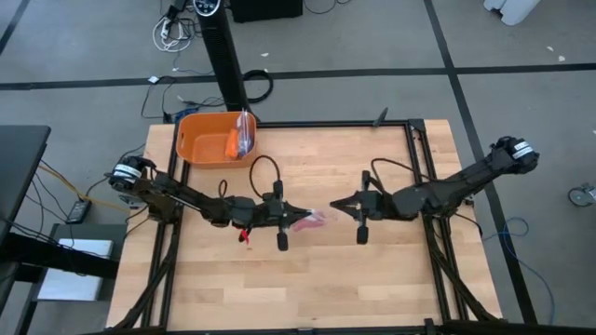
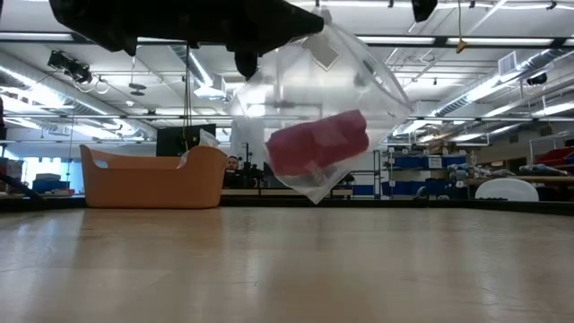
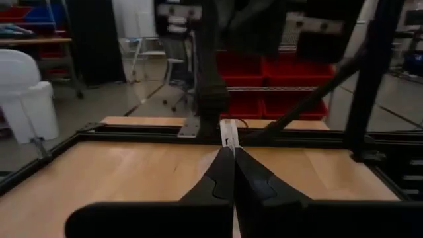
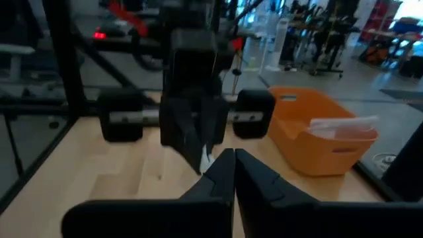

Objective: Roll bandage
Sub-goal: Close the transparent zip bag

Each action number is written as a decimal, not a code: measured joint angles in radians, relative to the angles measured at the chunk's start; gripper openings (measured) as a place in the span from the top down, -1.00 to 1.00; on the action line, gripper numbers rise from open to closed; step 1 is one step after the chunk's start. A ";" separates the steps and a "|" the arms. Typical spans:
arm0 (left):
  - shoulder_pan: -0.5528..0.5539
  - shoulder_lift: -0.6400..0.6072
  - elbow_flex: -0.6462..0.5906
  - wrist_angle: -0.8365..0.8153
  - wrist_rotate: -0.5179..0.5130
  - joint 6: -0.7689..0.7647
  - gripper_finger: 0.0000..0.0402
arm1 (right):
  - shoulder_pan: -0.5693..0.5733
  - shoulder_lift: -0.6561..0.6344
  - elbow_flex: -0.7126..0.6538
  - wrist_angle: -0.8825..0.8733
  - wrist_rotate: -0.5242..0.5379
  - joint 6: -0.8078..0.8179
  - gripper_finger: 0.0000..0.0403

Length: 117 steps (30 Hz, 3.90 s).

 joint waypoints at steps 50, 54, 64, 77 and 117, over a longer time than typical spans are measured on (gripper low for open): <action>0.007 0.000 0.014 -0.015 0.058 0.000 1.00 | -0.111 0.173 0.129 -0.127 -0.220 0.066 1.00; 0.007 0.000 0.014 -0.015 0.057 0.000 1.00 | -0.089 0.134 0.129 -0.144 -0.176 0.052 1.00; 0.007 0.000 0.015 -0.013 0.057 0.000 1.00 | -0.091 0.144 0.129 -0.153 -0.204 0.055 1.00; 0.013 0.000 0.016 -0.012 0.058 -0.003 1.00 | -0.107 0.162 0.129 -0.128 -0.276 0.055 1.00; 0.014 0.000 0.036 -0.026 0.093 0.001 1.00 | -0.136 0.140 0.129 -0.147 -0.315 0.048 1.00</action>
